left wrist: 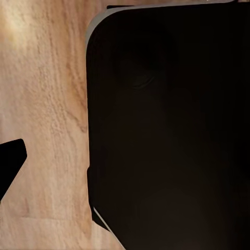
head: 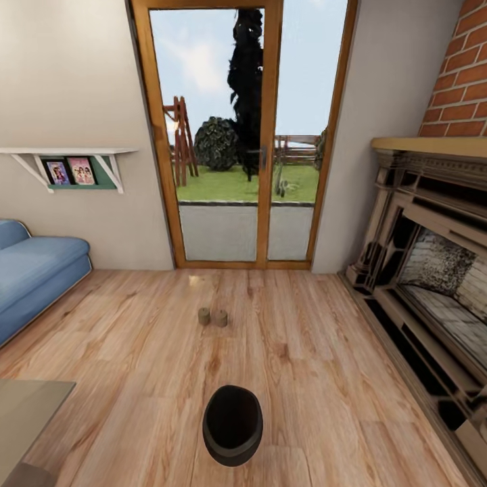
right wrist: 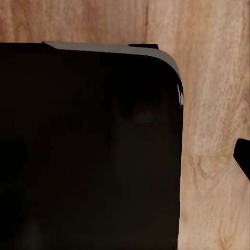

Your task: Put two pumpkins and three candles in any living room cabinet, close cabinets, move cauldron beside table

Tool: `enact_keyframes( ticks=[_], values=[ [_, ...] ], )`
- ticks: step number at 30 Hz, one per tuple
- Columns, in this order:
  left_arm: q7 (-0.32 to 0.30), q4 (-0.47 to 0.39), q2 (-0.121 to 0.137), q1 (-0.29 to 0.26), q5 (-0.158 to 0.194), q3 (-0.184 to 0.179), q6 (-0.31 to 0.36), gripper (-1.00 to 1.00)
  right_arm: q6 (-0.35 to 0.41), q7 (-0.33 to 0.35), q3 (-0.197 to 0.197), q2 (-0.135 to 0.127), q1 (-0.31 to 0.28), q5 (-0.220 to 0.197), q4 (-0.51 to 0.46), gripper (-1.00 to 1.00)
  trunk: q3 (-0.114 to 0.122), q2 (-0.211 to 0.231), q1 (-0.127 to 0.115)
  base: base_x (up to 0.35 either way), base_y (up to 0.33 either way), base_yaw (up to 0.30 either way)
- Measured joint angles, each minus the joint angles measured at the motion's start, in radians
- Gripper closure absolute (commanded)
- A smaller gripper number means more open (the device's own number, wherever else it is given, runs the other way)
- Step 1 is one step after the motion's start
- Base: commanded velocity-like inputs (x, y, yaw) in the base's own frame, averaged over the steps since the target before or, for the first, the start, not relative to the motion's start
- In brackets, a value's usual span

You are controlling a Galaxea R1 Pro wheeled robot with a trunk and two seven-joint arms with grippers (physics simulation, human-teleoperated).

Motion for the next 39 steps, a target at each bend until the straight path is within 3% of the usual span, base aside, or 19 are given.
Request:
enact_keyframes(
  ticks=[39],
  values=[
    [0.0, 0.0, -0.001, 0.0, -0.001, -0.003, -0.003, -1.0, 0.0, 0.0, 0.0, 0.0, 0.0, 0.0, 0.0, -1.0, 0.0, 0.0, 0.0, 0.162, 0.0, 0.0]
  ],
)
